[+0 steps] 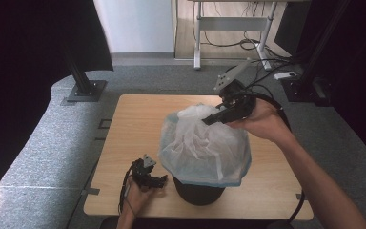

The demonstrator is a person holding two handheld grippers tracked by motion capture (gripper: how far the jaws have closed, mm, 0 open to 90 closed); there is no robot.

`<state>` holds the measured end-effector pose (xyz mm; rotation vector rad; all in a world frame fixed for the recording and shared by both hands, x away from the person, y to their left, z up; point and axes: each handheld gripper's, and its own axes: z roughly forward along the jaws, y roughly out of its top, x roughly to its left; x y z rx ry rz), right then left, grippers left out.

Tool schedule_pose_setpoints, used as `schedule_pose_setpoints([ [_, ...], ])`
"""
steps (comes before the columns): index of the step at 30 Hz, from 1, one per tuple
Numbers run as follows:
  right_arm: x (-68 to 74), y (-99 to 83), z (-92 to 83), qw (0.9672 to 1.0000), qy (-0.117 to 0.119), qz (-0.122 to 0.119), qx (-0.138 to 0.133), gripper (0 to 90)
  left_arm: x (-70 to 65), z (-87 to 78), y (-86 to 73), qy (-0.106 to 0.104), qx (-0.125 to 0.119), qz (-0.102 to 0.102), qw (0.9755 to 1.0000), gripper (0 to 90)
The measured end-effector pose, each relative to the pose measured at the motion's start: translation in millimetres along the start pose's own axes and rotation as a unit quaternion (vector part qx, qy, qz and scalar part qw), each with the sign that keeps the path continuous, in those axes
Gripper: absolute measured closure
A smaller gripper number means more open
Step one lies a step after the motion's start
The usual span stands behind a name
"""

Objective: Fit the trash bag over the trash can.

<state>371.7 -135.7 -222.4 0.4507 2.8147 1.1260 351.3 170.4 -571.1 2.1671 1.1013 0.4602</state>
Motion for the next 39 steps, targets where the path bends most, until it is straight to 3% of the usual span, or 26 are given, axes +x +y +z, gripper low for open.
schedule_pose_setpoints([
  [6,-7.3,-3.1,16.6,0.9999,-0.010,-0.003,0.007,79.1,0.0,0.0,0.0,0.000,0.000,0.000,1.0000,0.0],
  [14,-24.1,-28.3,24.2,0.9995,-0.028,0.013,0.009,78.1,-0.1,0.1,0.0,0.000,-0.001,0.000,1.0000,0.0],
  [19,-26.1,-34.7,40.0,0.9997,-0.020,0.013,0.008,77.3,-0.1,0.1,0.0,0.000,-0.001,0.000,1.0000,0.0],
  [25,-25.5,-36.4,62.8,0.9995,-0.008,0.009,0.030,75.9,-0.1,0.1,0.0,0.000,-0.001,0.000,1.0000,0.0],
  [27,-27.4,-38.5,65.4,0.9994,-0.004,0.017,0.030,68.9,-0.1,0.1,0.0,0.000,-0.001,0.000,1.0000,0.0],
  [30,-30.1,-38.8,61.9,0.9992,0.009,0.034,0.017,39.0,-0.1,0.2,0.0,0.000,-0.001,0.000,1.0000,0.0],
  [32,-31.0,-37.7,56.1,0.9988,0.013,0.046,0.008,26.1,0.0,0.0,0.0,0.000,0.000,0.000,1.0000,0.0],
  [35,-28.0,-35.7,42.8,0.9991,-0.002,0.041,-0.002,15.1,0.0,0.0,0.0,0.000,0.000,0.000,1.0000,0.0],
  [39,-22.2,-27.2,23.1,0.9993,-0.024,0.023,-0.015,14.1,0.0,0.0,0.0,0.000,0.000,0.000,1.0000,0.0],
])
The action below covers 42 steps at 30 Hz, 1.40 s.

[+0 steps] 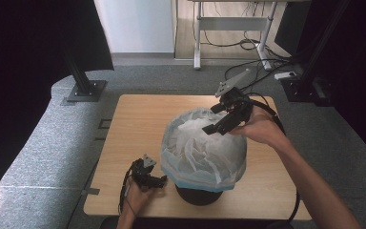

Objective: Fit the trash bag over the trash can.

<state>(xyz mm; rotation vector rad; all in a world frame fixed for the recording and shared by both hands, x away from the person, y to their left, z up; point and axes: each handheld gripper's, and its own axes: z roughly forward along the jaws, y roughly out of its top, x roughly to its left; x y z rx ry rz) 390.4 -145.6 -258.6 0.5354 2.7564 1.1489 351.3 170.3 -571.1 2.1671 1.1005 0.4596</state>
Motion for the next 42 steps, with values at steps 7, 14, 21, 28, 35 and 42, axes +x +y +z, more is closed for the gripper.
schedule_pose_setpoints([
  [7,9.4,18.3,3.1,0.9996,0.012,-0.014,-0.020,39.5,0.0,0.0,0.0,0.000,0.000,0.000,1.0000,0.0],
  [14,7.5,14.8,55.2,0.9986,0.030,-0.022,0.037,55.6,0.1,0.0,0.1,-0.001,0.000,0.001,1.0000,0.0],
  [21,1.2,4.0,96.0,0.9973,0.034,-0.007,0.065,62.1,0.2,0.1,0.1,-0.002,0.000,0.002,1.0000,0.0],
  [28,1.1,-12.0,134.1,0.9869,0.054,-0.014,0.152,63.8,0.3,0.2,0.2,-0.003,0.000,0.003,1.0000,0.0],
  [35,2.7,-3.0,107.6,0.9937,0.066,-0.017,0.089,57.4,0.4,0.3,0.2,-0.003,0.000,0.003,1.0000,0.0],
  [42,-9.4,6.3,49.3,0.9996,0.021,-0.011,0.017,50.1,0.4,0.3,0.3,-0.003,0.000,0.003,1.0000,0.0],
])
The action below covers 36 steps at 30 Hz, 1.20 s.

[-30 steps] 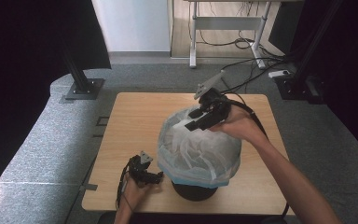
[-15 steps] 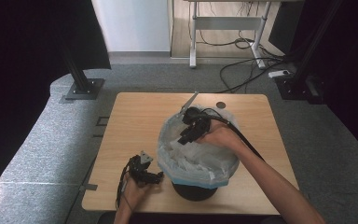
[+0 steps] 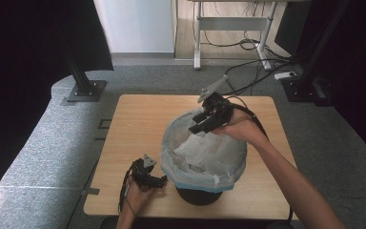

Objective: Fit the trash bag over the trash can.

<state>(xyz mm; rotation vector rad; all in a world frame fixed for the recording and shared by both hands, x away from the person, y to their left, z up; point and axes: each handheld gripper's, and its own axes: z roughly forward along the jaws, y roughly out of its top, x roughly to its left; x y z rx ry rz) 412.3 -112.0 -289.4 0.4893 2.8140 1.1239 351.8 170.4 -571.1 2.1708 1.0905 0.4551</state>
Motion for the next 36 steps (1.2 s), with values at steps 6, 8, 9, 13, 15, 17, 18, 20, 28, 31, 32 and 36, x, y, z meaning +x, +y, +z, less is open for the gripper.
schedule_pose_setpoints([
  [6,-18.9,-4.5,-29.7,0.9963,-0.084,0.018,-0.006,51.1,0.0,0.0,0.0,0.000,0.000,0.000,1.0000,0.0],
  [8,-26.7,-8.8,-28.5,0.9947,-0.100,0.025,0.005,52.2,0.0,0.0,0.0,0.000,0.000,0.000,1.0000,0.0],
  [9,-30.3,-11.0,-26.7,0.9941,-0.104,0.027,0.009,53.5,0.0,0.0,0.0,0.000,0.000,0.000,1.0000,0.0],
  [13,-43.8,-19.3,-14.1,0.9923,-0.115,0.036,0.028,60.8,0.0,0.0,0.0,0.000,0.000,0.000,1.0000,0.0],
  [15,-49.2,-23.7,-6.0,0.9924,-0.109,0.040,0.042,63.8,0.0,-0.1,0.0,0.000,0.000,0.000,1.0000,0.0],
  [17,-53.0,-27.7,0.7,0.9937,-0.091,0.044,0.049,67.3,0.2,-0.1,0.0,0.000,0.001,0.001,1.0000,0.0],
  [18,-53.8,-29.3,3.1,0.9939,-0.086,0.045,0.051,68.7,0.2,-0.1,0.1,0.000,0.001,0.001,1.0000,0.0],
  [20,-54.5,-32.1,8.7,0.9935,-0.082,0.046,0.064,70.5,0.1,0.1,0.0,0.000,0.000,0.001,1.0000,0.0],
  [28,-52.4,-34.2,1.1,0.9941,-0.079,0.052,0.052,53.2,0.1,0.0,0.1,0.000,0.000,0.001,1.0000,0.0],
  [31,-47.6,-31.9,-16.3,0.9949,-0.081,0.051,0.029,51.2,0.1,0.0,0.1,0.000,0.000,0.001,1.0000,0.0],
  [32,-45.6,-31.6,-22.3,0.9946,-0.086,0.050,0.027,51.0,0.1,0.0,0.1,0.000,0.000,0.001,1.0000,0.0],
  [36,-38.7,-35.9,-45.1,0.9925,-0.104,0.060,0.022,52.2,0.1,0.0,0.1,0.000,0.000,0.001,1.0000,0.0],
])
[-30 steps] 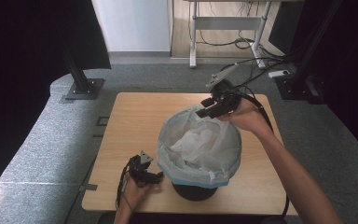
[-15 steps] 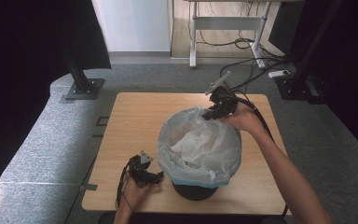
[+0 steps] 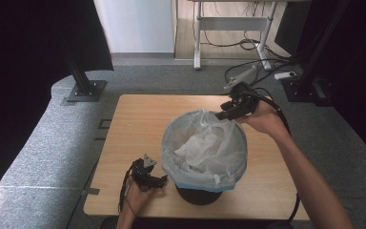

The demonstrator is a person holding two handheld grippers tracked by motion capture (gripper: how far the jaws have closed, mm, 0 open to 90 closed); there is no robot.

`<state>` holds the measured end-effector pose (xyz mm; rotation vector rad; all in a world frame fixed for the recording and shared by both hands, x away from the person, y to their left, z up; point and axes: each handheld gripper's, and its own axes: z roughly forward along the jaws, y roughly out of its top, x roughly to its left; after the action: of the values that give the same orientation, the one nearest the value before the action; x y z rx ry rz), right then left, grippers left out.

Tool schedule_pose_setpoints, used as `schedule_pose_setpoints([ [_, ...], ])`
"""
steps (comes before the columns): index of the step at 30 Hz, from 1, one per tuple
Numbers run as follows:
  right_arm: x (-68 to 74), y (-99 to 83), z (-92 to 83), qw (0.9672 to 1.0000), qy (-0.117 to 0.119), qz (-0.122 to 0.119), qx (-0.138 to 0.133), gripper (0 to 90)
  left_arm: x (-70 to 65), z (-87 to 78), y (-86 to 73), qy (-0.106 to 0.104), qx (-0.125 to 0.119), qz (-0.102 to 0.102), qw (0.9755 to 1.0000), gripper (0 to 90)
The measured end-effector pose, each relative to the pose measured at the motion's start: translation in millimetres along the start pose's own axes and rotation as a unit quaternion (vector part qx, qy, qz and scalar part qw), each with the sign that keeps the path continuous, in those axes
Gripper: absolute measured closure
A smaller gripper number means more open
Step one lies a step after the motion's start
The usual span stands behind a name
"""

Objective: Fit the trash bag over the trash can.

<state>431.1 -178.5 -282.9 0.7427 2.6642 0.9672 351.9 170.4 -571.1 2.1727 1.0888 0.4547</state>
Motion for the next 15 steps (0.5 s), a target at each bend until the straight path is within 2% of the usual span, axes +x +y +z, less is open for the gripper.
schedule_pose_setpoints([
  [3,0.7,-9.5,-10.2,0.9998,-0.010,0.011,0.012,55.7,0.0,0.0,0.0,0.000,0.000,0.000,1.0000,0.0],
  [6,1.5,-21.3,-11.5,0.9994,-0.009,0.022,0.026,61.2,0.0,0.0,0.0,0.000,0.000,0.000,1.0000,0.0],
  [8,0.5,-28.9,-6.0,0.9988,-0.008,0.029,0.037,64.3,-0.1,0.1,0.0,0.000,-0.001,0.000,1.0000,0.0],
  [11,-0.8,-36.1,6.1,0.9981,0.015,0.043,0.041,67.3,-0.1,0.0,0.0,0.000,0.000,0.000,1.0000,0.0],
  [15,0.8,-37.1,21.5,0.9974,0.021,0.040,0.056,70.2,-0.1,0.1,0.0,0.000,0.000,0.000,1.0000,0.0],
])
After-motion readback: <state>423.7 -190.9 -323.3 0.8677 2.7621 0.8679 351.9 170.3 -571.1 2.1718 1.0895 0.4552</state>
